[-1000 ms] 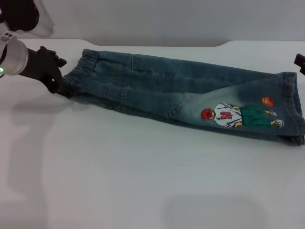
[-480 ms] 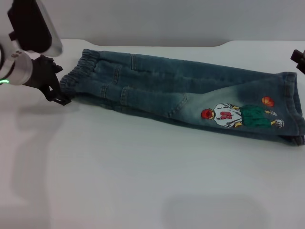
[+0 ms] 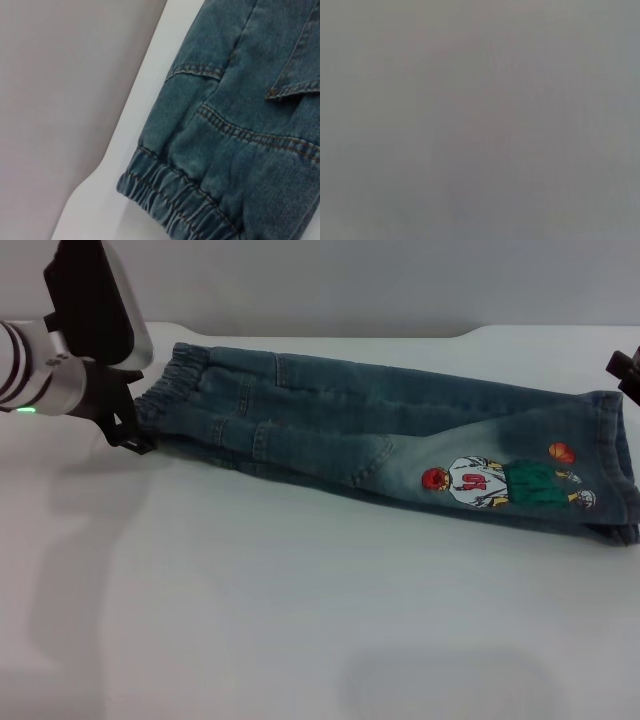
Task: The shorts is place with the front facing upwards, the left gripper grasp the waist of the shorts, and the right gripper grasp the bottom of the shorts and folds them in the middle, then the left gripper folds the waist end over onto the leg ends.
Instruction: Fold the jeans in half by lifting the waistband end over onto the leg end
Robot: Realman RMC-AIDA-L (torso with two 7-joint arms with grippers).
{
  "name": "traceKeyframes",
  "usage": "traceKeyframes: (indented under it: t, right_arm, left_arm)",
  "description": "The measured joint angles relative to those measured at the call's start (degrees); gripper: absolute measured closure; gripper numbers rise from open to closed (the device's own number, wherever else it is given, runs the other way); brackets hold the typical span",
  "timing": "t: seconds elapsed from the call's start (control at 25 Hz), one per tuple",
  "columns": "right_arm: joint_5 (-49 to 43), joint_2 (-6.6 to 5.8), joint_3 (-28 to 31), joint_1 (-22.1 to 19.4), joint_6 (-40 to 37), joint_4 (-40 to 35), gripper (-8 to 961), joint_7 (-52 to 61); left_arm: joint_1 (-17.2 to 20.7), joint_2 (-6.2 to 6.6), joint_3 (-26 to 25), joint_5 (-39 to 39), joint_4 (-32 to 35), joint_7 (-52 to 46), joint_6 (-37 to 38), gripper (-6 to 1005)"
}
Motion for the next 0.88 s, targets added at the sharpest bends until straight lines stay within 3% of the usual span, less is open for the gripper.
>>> traceKeyframes:
  t: [0.88]
  right_arm:
    - [0.1, -0.09, 0.0, 0.5, 0.3, 0.7, 572, 0.1]
  left_arm:
    - [0.0, 0.08, 2.8, 0.5, -3.8, 0.1, -5.8, 168]
